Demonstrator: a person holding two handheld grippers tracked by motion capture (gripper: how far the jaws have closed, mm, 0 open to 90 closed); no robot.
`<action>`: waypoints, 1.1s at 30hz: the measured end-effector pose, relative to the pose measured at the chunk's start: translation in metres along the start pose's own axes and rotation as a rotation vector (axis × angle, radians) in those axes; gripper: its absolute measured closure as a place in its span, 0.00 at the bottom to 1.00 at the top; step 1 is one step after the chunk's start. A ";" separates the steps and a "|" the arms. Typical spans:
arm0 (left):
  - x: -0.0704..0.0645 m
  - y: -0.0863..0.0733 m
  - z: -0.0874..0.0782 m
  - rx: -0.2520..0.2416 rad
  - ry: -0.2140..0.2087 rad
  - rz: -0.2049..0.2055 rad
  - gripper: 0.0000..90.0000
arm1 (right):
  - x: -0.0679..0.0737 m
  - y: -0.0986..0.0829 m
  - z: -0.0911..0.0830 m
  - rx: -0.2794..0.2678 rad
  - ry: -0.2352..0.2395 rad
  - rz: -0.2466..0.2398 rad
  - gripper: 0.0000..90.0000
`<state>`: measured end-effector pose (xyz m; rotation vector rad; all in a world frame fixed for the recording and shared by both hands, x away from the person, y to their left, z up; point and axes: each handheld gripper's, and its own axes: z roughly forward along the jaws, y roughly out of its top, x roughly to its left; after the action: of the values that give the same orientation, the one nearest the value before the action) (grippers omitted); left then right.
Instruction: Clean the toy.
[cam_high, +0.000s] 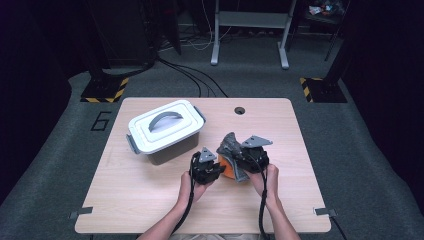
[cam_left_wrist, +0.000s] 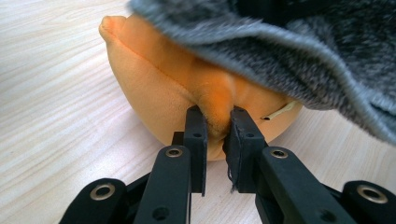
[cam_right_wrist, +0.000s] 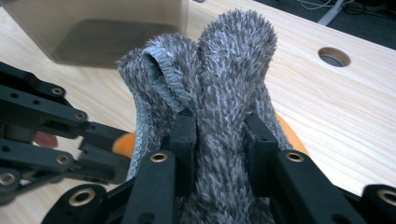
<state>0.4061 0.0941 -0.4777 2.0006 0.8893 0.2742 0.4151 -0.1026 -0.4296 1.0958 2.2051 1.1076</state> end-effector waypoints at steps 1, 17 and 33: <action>0.000 0.000 0.000 0.000 0.000 0.000 0.88 | -0.002 -0.001 -0.001 -0.002 0.000 0.009 0.77; 0.002 -0.002 0.001 -0.009 -0.002 -0.013 0.88 | -0.060 -0.046 -0.013 0.010 -0.062 0.199 0.77; 0.003 -0.003 0.000 -0.013 -0.016 0.011 0.88 | -0.069 -0.045 -0.023 -0.035 -0.050 0.249 0.77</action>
<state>0.4067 0.0969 -0.4801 1.9936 0.8643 0.2694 0.4198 -0.1853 -0.4505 1.3957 2.0435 1.2000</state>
